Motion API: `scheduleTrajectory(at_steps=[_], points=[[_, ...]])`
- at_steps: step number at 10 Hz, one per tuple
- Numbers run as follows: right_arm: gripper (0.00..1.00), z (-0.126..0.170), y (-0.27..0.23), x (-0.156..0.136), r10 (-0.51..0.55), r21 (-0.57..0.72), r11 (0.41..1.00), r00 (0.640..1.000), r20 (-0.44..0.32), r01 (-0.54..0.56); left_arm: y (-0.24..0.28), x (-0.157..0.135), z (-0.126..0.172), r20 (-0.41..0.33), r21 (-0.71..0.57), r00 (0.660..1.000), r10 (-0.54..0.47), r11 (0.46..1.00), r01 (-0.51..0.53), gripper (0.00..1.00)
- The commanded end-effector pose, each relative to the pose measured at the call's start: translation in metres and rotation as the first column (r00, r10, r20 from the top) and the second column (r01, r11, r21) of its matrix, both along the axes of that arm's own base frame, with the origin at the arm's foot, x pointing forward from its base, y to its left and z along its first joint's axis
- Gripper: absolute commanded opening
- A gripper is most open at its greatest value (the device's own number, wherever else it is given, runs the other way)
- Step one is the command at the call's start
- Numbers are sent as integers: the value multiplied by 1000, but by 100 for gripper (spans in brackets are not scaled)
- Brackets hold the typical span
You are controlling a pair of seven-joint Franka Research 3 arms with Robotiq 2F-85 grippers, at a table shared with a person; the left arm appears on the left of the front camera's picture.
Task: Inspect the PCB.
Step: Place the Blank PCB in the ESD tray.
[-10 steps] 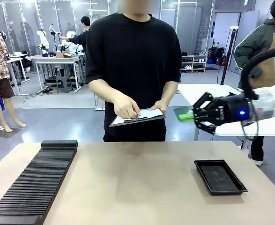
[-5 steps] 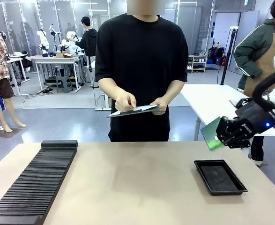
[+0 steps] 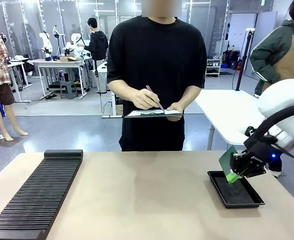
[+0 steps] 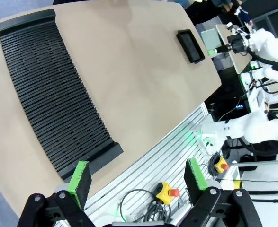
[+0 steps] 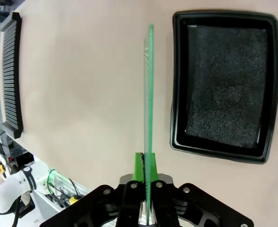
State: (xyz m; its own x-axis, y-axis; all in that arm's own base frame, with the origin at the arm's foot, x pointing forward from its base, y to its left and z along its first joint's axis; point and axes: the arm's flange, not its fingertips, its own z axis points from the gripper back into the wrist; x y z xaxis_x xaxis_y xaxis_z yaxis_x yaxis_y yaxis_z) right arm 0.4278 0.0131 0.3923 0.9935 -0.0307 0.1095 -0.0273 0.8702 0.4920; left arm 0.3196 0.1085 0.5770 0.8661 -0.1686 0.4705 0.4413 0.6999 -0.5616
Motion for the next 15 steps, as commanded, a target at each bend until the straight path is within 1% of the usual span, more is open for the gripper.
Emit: scheduleTrajectory(at_steps=[1, 2, 5, 9, 10, 11, 12, 13, 14, 15], points=[[3, -17, -4, 16, 20, 13, 1000, 1000, -11, -20, 2, 1, 5, -24, 16, 1000, 2, 1000, -1, 100], [3, -26, -8, 22, -1, -40, 999, 1000, 21, 2, 2, 1, 5, -24, 16, 1000, 2, 1000, -1, 100], [3, -53, -7, 32, -14, -24, 1000, 1000, 10, 14, 2, 1, 5, -24, 16, 1000, 2, 1000, -1, 100], [3, -69, -7, 34, -29, -32, 999, 1000, -11, 29, 2, 1, 5, -24, 16, 1000, 2, 1000, -1, 100], [18, -71, -6, 33, -32, -40, 999, 999, -16, 32, 2, 1, 5, -24, 16, 1000, 2, 1000, -1, 100], [29, -72, -6, 32, -37, -48, 998, 999, -18, 37, 2, 1, 5, -24, 16, 1000, 2, 1000, -1, 100], [48, -71, -4, 30, -43, -67, 997, 999, -6, 42, 2, 1, 5, -24, 16, 1000, 2, 1000, -1, 100], [59, -69, -3, 28, -51, -90, 995, 999, -1, 51, 2, 1, 5, -24, 16, 1000, 2, 1000, -1, 100], [78, -66, -1, 25, -60, -97, 993, 998, 7, 60, 2, 1, 5, -24, 16, 1000, 2, 1000, -1, 100], [90, -62, 0, 21, -65, -116, 991, 998, 20, 66, 2, 1, 5, -24, 16, 1000, 2, 1000, -1, 100]])
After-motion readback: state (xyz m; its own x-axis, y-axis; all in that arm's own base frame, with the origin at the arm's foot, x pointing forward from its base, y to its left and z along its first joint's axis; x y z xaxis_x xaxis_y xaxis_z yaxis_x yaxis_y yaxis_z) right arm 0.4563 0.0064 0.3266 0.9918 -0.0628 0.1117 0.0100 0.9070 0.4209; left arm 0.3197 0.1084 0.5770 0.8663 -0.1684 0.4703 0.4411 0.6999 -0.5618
